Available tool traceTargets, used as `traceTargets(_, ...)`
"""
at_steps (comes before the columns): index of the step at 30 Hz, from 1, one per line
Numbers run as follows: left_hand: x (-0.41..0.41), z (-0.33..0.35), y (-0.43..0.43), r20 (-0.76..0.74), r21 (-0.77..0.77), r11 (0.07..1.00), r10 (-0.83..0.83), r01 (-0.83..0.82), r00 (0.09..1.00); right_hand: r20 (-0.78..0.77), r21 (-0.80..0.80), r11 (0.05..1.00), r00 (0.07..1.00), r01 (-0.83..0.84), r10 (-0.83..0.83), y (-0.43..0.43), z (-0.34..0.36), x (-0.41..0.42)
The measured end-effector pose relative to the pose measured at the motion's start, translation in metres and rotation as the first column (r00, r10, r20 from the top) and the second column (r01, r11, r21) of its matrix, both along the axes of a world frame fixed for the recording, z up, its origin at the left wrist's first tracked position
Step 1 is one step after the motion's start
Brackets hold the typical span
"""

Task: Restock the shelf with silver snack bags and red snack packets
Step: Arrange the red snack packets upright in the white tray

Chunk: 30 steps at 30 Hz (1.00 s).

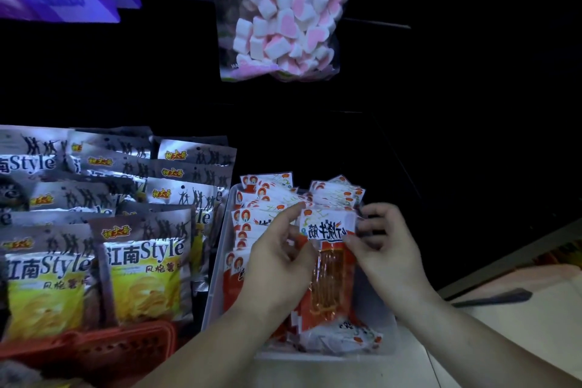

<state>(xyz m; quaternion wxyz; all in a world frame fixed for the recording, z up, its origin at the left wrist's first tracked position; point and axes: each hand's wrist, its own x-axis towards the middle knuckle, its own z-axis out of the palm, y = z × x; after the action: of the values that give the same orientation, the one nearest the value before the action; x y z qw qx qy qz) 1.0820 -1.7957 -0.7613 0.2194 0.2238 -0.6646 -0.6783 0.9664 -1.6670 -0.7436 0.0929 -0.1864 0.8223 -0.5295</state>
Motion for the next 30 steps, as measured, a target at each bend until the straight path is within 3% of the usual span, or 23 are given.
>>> traceTargets(2, 0.002, 0.000, 0.005, 0.006, -0.072, 0.997, -0.027, 0.027, 1.000, -0.027, -0.003, 0.999, 0.999, -0.032, 0.032, -0.002, 0.005, -0.004)
traceTargets(3, 0.002, -0.001, 0.008, 0.002, -0.143, 0.989, -0.034, 0.033, 0.999, 0.116, -0.062, 0.996, 0.991, -0.058, 0.065, -0.005, 0.010, -0.002)
traceTargets(5, 0.001, -0.007, 0.012, -0.019, -0.332, 0.943, -0.020, 0.013, 1.000, 0.513, -0.227, 0.971, 0.838, -0.077, 0.187, -0.009, 0.021, 0.003)
traceTargets(7, -0.001, -0.013, 0.017, -0.052, -0.451, 0.892, -0.066, 0.036, 0.996, 0.595, -0.253, 0.964, 0.772, -0.084, 0.223, -0.009, 0.024, 0.000)
traceTargets(10, -0.001, -0.021, 0.021, -0.003, -0.441, 0.876, -0.219, 0.195, 0.976, 0.526, -0.180, 0.983, 0.841, -0.040, 0.130, -0.004, 0.017, -0.007)
traceTargets(12, -0.001, -0.030, 0.019, 0.029, -0.411, 0.885, -0.228, 0.220, 0.973, 0.353, -0.072, 0.993, 0.929, -0.090, 0.110, 0.003, 0.009, -0.015)
traceTargets(15, -0.003, -0.044, 0.012, 0.071, -0.416, 0.902, -0.094, 0.115, 0.993, 0.084, 0.185, 0.917, 0.936, -0.353, 0.343, 0.012, -0.005, -0.023)
traceTargets(19, 0.000, -0.048, 0.002, 0.170, -0.425, 0.899, -0.039, 0.109, 0.985, 0.215, 0.386, 0.731, 0.825, -0.563, 0.522, 0.013, -0.031, -0.023)
traceTargets(21, 0.001, -0.047, 0.002, 0.232, -0.370, 0.918, -0.059, 0.144, 0.971, 0.367, 0.368, 0.636, 0.734, -0.678, 0.571, 0.010, -0.036, -0.017)
traceTargets(22, 0.001, -0.047, 0.002, 0.255, -0.322, 0.931, -0.087, 0.170, 0.963, 0.444, 0.302, 0.633, 0.693, -0.713, 0.568, 0.009, -0.036, -0.017)
traceTargets(23, 0.001, -0.046, 0.003, 0.271, -0.271, 0.941, -0.125, 0.200, 0.954, 0.483, 0.228, 0.679, 0.686, -0.698, 0.544, 0.007, -0.034, -0.020)
traceTargets(24, 0.000, -0.047, 0.004, 0.278, -0.233, 0.947, -0.154, 0.222, 0.948, 0.459, 0.187, 0.758, 0.738, -0.624, 0.495, 0.005, -0.034, -0.026)
traceTargets(26, 0.000, -0.052, 0.001, 0.296, -0.223, 0.951, -0.142, 0.213, 0.944, 0.175, 0.290, 0.879, 0.924, -0.378, 0.339, 0.001, -0.035, -0.047)
traceTargets(28, -0.001, -0.054, -0.001, 0.295, -0.240, 0.953, -0.109, 0.184, 0.949, -0.077, 0.437, 0.877, 0.963, -0.199, 0.257, -0.004, -0.038, -0.061)
traceTargets(30, -0.004, -0.053, -0.001, 0.289, -0.237, 0.955, -0.104, 0.176, 0.952, -0.171, 0.541, 0.823, 0.935, -0.174, 0.310, -0.014, -0.044, -0.065)
